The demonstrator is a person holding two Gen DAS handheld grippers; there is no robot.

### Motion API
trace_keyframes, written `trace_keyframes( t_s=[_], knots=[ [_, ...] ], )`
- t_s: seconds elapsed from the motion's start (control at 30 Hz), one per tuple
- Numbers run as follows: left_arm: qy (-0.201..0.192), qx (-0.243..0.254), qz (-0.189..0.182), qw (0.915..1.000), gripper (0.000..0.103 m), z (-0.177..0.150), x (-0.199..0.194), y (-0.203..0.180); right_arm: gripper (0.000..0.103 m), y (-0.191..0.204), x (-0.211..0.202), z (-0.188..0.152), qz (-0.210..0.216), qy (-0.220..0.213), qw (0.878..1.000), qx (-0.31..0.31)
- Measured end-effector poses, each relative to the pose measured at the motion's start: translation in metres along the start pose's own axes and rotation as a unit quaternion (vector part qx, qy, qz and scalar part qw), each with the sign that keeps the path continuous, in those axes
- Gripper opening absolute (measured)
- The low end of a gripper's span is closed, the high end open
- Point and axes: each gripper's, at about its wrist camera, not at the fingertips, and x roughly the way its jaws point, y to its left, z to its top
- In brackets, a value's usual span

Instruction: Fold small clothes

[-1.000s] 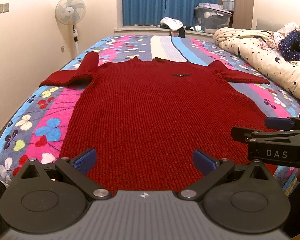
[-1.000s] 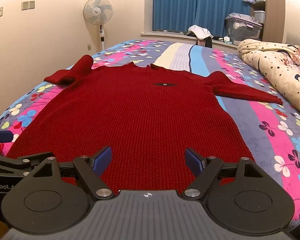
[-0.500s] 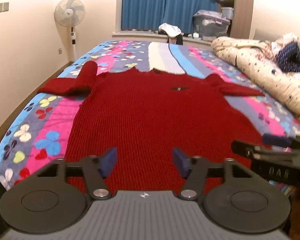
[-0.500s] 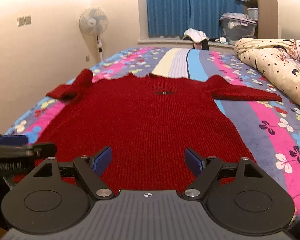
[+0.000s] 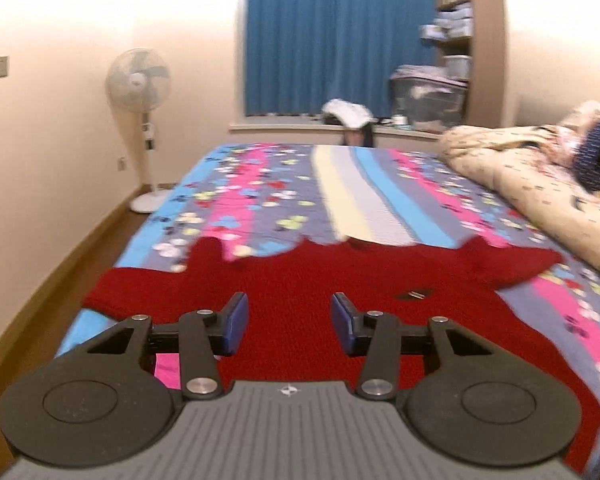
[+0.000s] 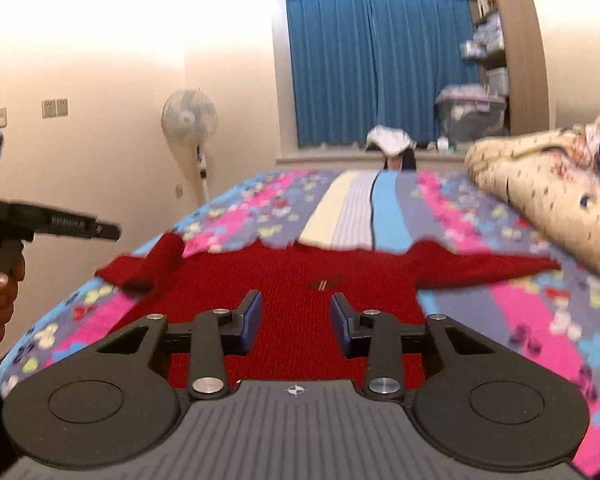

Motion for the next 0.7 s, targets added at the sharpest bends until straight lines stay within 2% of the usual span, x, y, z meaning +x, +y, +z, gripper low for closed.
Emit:
trace_keyframes(
  t_s=[0.1, 0.2, 0.3, 0.33, 0.5, 0.57, 0.63, 0.7],
  knots=[
    [0.012, -0.021, 0.037, 0.999, 0.051, 0.015, 0.041, 0.036, 0.04, -0.014, 0.022, 0.023, -0.005, -0.015, 1.0, 0.001],
    [0.031, -0.064, 0.074, 0.9947, 0.052, 0.021, 0.084, 0.084, 0.04, -0.025, 0.053, 0.044, -0.012, -0.027, 0.999, -0.014],
    [0.062, -0.158, 0.074, 0.9828, 0.052, 0.016, 0.117, 0.138, 0.04, -0.03, 0.087, 0.063, -0.017, -0.017, 0.999, -0.037],
    [0.066, -0.174, 0.077, 0.9795, 0.052, 0.013, 0.122, 0.15, 0.04, -0.031, 0.098, 0.069, -0.018, -0.016, 0.999, -0.046],
    [0.075, -0.197, 0.113, 0.9709, 0.05, 0.014, 0.157, 0.188, 0.04, -0.031, 0.159, 0.092, -0.002, -0.021, 0.998, -0.066],
    [0.083, -0.201, 0.133, 0.967, 0.05, 0.01, 0.175, 0.203, 0.038, -0.031, 0.186, 0.091, 0.002, -0.025, 0.998, -0.064],
    [0.095, -0.209, 0.146, 0.9622, 0.048, 0.002, 0.186, 0.211, 0.013, -0.032, 0.212, 0.076, 0.002, -0.016, 0.999, -0.052],
    [0.105, -0.218, 0.162, 0.9566, 0.048, -0.004, 0.201, 0.221, 0.006, -0.031, 0.24, 0.061, -0.006, 0.035, 0.999, -0.041]
  ],
)
